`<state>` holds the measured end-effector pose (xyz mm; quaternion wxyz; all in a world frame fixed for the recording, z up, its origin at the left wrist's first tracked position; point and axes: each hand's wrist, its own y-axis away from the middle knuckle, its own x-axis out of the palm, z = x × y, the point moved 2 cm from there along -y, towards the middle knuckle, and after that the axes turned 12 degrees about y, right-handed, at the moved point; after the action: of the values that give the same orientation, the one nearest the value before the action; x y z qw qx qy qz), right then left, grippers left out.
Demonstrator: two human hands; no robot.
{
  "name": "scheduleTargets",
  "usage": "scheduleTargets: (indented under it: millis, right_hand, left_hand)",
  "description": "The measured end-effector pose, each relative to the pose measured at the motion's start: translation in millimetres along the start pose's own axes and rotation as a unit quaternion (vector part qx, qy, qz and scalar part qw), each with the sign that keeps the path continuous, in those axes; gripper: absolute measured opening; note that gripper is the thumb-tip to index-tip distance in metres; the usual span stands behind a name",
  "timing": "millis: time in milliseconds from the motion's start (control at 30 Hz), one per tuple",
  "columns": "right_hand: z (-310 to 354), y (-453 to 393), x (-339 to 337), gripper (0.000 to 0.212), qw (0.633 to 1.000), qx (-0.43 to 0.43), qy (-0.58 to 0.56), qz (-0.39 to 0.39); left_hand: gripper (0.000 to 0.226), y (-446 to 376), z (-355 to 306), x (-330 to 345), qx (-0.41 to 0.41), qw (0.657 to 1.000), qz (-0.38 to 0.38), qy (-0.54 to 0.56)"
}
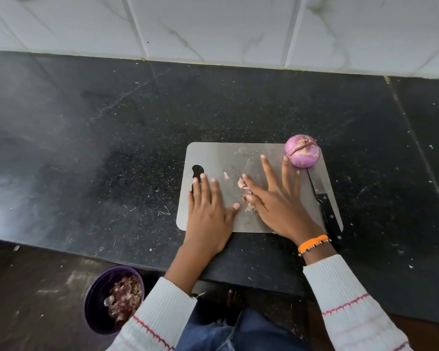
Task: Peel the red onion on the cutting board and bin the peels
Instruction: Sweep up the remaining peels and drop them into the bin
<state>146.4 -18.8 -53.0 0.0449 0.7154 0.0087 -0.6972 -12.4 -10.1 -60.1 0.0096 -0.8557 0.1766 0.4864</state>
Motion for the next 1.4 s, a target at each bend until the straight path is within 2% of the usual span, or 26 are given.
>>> scheduleTargets:
  millis: [67, 133, 233, 333, 400, 467, 567, 667, 800, 933, 1167, 1300, 1400]
  right_hand:
    - [2, 6, -1, 0.057, 0.999, -0.007, -0.04, -0.03]
    - [1, 4, -5, 0.044, 0.995, 0.009, -0.076, -0.069]
    - [5, -10, -18, 0.047, 0.985, 0.009, -0.15, -0.085]
    - [21, -29, -24, 0.052, 0.983, -0.05, -0.166, -0.056]
    - [35, -37, -20, 0.056, 0.985, -0.096, -0.135, -0.04]
    - [39, -35, -15, 0.057, 0.988, -0.107, -0.108, -0.038]
    - [30, -14, -15, 0.056, 0.988, -0.079, -0.118, -0.058]
    - [19, 9, -17, 0.047, 0.988, -0.042, -0.133, -0.066]
    - [9, 25, -22, 0.038, 0.982, 0.032, -0.154, -0.102]
    - [12, 35, -19, 0.038, 0.984, 0.054, -0.151, -0.076]
    - [16, 39, -24, 0.029, 0.98, 0.098, -0.156, -0.076]
    - [16, 37, -26, 0.029, 0.973, 0.147, -0.176, -0.038]
    - [24, 27, -26, 0.032, 0.97, 0.132, -0.202, -0.008]
  left_hand:
    - [0.077, 6, -8, 2, 0.064, 0.996, 0.031, 0.047]
    - [0.06, 9, -14, 0, 0.121, 0.984, 0.046, 0.124]
    - [0.05, 8, -13, -8, 0.158, 0.972, -0.009, 0.173]
    - [0.052, 2, -3, -13, 0.112, 0.982, -0.09, 0.126]
    - [0.052, 0, 3, -14, 0.062, 0.988, -0.114, 0.089]
    - [0.051, 0, 9, -15, 0.029, 0.988, -0.134, 0.068]
    - [0.051, -3, 16, -16, 0.005, 0.982, -0.183, 0.048]
    - [0.031, -7, 23, -18, -0.017, 0.974, -0.224, 0.031]
    - [0.02, -10, 25, -24, -0.059, 0.963, -0.249, 0.085]
    - [0.012, -14, 28, -28, -0.069, 0.947, -0.284, 0.137]
    - [0.011, -14, 27, -29, -0.067, 0.951, -0.274, 0.124]
    - [0.008, -14, 9, -32, -0.013, 0.94, -0.25, 0.232]
    - [0.016, -11, -8, -25, 0.036, 0.941, -0.193, 0.277]
